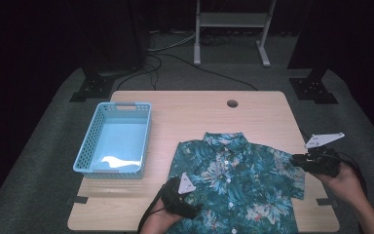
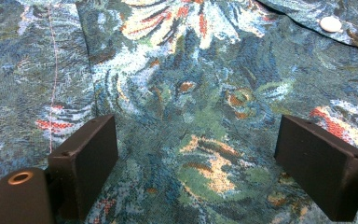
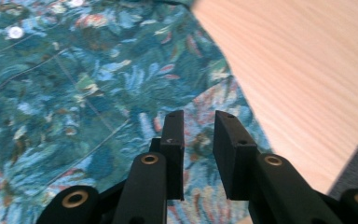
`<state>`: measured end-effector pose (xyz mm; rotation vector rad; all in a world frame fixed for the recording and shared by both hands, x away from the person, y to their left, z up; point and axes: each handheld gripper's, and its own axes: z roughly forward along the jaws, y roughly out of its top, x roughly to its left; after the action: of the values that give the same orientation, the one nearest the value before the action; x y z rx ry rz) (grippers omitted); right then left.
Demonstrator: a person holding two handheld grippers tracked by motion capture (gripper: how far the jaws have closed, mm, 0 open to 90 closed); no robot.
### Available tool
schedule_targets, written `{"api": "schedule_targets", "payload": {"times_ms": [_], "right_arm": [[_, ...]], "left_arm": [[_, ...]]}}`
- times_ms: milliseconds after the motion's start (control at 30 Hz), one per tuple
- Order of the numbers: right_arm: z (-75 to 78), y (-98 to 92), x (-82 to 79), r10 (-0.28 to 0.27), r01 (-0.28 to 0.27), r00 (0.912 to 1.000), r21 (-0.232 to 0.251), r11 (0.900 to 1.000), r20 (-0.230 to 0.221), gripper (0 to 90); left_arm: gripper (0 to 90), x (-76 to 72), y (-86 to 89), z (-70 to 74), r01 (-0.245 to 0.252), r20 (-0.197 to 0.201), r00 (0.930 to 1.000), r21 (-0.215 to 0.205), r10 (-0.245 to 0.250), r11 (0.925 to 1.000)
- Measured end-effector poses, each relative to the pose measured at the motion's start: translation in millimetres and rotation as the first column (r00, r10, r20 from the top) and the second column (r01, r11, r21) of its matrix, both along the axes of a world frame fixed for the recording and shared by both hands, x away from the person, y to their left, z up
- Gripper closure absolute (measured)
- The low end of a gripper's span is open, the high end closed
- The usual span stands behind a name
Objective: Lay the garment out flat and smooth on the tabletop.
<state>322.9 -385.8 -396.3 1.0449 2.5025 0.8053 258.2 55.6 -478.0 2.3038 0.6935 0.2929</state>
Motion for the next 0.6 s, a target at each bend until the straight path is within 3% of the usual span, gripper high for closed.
{"api": "schedule_targets", "payload": {"times_ms": [267,500,600], "right_arm": [[-23.3,22.6,-13.6,0.091,-0.089,0.9934,0.039,0.995,-0.069,60.3],[-44.8,48.4,-32.0,0.177,-0.175,0.9795,0.023,0.984,-0.096,49.3],[-50.5,54.7,-38.8,0.2,-0.198,0.9751,0.026,0.98,-0.096,44.1]], "left_arm": [[11.9,0.4,0.8,-0.3,0.01,0.0,1.0,-0.004,-0.01,0.9999],[14.9,4.5,2.8,2.0,-0.001,-0.014,0.9999,-0.02,0.001,0.9998],[18.5,5.4,3.9,4.4,0.002,0.002,1.0,-0.038,-0.002,0.9993]]}}
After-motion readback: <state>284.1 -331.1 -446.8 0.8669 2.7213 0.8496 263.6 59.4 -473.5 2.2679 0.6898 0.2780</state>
